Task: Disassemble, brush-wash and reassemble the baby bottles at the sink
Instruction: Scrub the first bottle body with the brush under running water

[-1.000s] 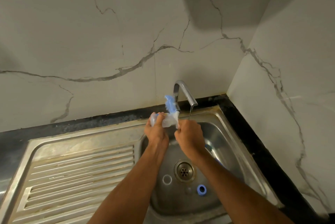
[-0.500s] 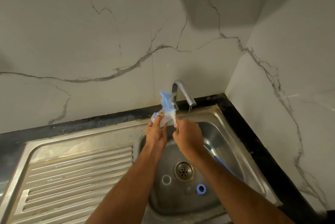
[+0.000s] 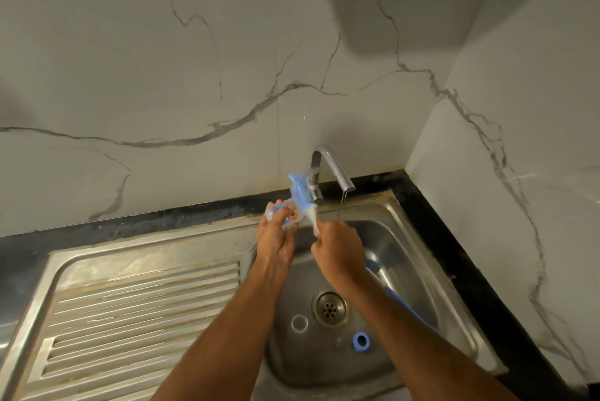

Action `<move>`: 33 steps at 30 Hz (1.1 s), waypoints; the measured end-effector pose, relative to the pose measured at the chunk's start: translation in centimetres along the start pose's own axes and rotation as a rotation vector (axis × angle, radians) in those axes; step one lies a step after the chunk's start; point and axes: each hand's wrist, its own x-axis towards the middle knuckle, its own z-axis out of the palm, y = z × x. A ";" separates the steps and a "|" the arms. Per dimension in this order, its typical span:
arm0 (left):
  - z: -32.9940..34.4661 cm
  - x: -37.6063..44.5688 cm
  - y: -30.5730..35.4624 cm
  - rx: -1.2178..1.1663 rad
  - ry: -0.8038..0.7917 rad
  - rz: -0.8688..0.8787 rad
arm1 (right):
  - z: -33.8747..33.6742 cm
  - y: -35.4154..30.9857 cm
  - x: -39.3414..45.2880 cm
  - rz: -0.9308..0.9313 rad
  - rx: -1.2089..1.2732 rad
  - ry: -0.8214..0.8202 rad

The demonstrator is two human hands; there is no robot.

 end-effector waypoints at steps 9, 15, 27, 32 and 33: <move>-0.8 -0.4 -0.7 -0.021 0.062 0.018 | 0.1 -1.1 0.2 0.018 0.003 0.000; 0.2 -0.2 -0.3 -0.105 0.137 -0.012 | 0.9 -0.6 -1.7 0.000 0.005 -0.003; -0.5 1.1 -0.4 -0.057 0.078 -0.025 | 0.9 -1.5 -1.0 0.046 0.042 -0.002; -0.9 0.5 0.0 -0.090 0.118 -0.018 | 1.9 -0.4 -2.7 0.003 0.016 -0.051; -0.8 0.3 -0.4 -0.075 0.134 -0.027 | 1.5 -0.7 -1.9 0.025 0.017 -0.032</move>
